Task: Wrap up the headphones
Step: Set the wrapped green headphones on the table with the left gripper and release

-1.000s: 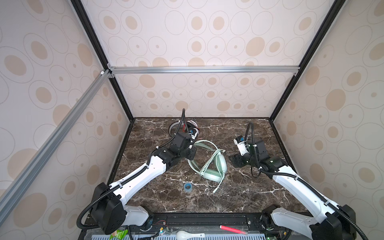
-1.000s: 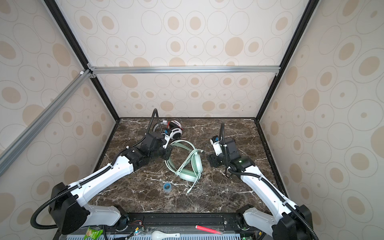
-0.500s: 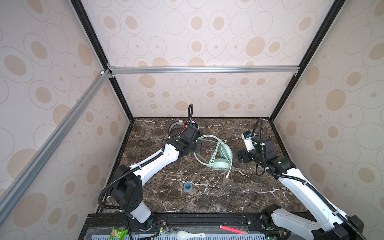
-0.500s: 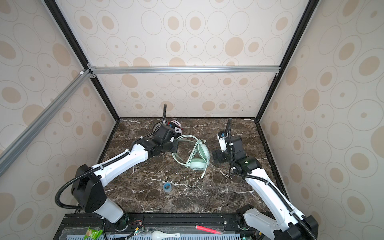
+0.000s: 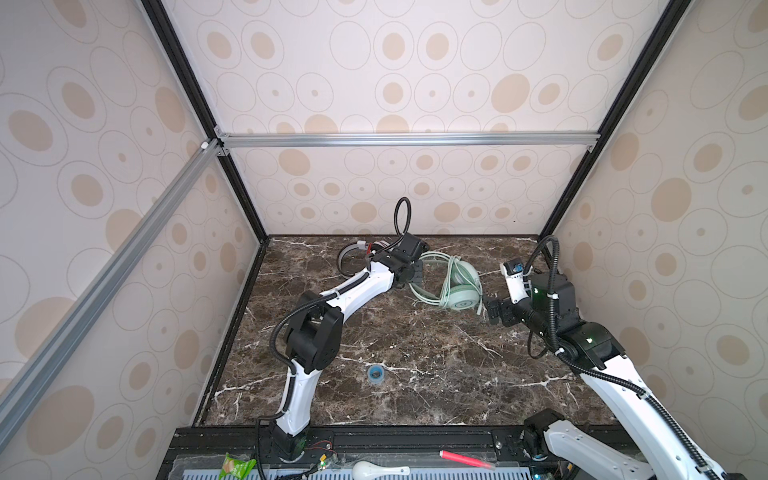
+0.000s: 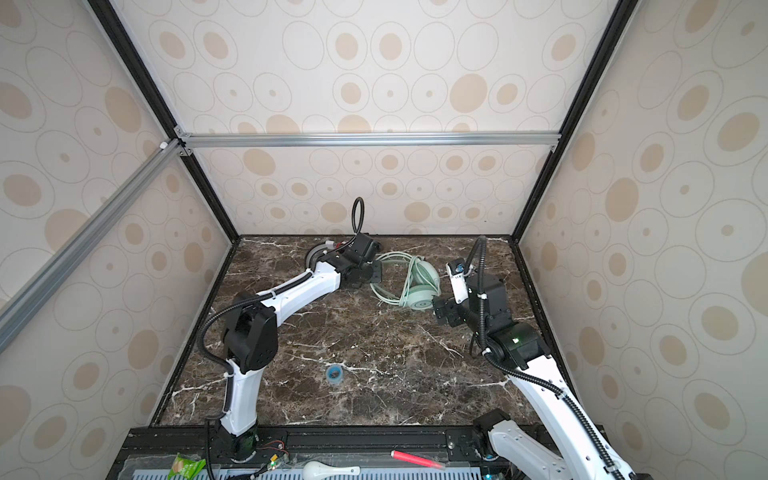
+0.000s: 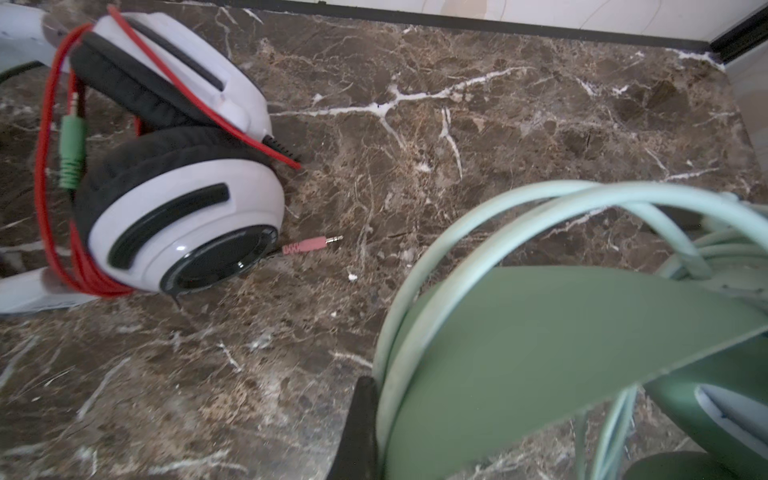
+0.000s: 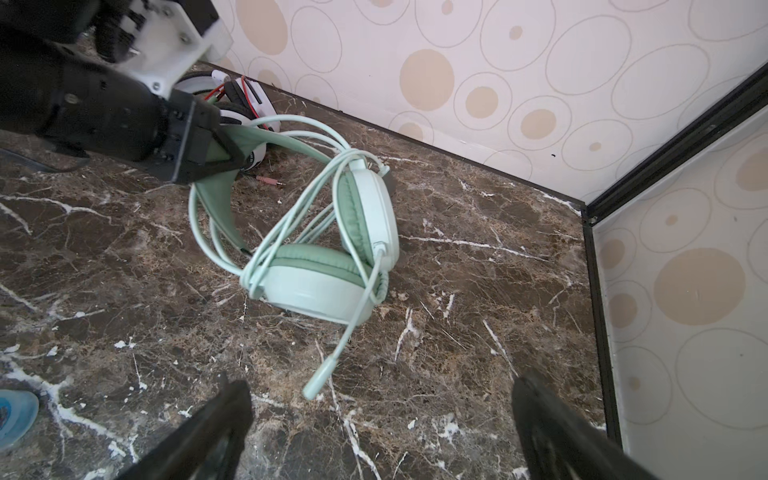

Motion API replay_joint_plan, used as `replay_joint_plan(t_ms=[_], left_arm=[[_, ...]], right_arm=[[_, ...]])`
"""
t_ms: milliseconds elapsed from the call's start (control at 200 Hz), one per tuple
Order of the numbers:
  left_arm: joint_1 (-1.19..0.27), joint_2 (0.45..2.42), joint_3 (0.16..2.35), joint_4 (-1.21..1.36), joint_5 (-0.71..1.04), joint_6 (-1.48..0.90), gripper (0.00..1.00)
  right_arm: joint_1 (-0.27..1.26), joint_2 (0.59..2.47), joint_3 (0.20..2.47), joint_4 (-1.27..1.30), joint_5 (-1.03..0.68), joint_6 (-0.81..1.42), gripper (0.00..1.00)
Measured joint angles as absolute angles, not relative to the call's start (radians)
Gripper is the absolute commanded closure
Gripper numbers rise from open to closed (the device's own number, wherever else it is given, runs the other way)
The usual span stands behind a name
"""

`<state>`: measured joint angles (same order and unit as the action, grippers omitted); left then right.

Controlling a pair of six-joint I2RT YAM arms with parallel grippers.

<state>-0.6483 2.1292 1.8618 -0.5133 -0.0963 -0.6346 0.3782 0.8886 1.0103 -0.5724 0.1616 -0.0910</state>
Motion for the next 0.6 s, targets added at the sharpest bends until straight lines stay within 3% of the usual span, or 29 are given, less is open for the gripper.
replay_joint_plan(t_ms=[365, 600], left_arm=[[-0.64, 2.422, 2.218, -0.582, -0.092, -0.677, 1.0], [-0.627, 2.497, 2.263, -0.585, -0.086, -0.699, 0.98]], right_arm=[[0.378, 0.842, 1.042, -0.612, 0.163, -0.075, 0.0], [0.378, 0.835, 1.052, -0.644, 0.167, -0.069, 0.0]])
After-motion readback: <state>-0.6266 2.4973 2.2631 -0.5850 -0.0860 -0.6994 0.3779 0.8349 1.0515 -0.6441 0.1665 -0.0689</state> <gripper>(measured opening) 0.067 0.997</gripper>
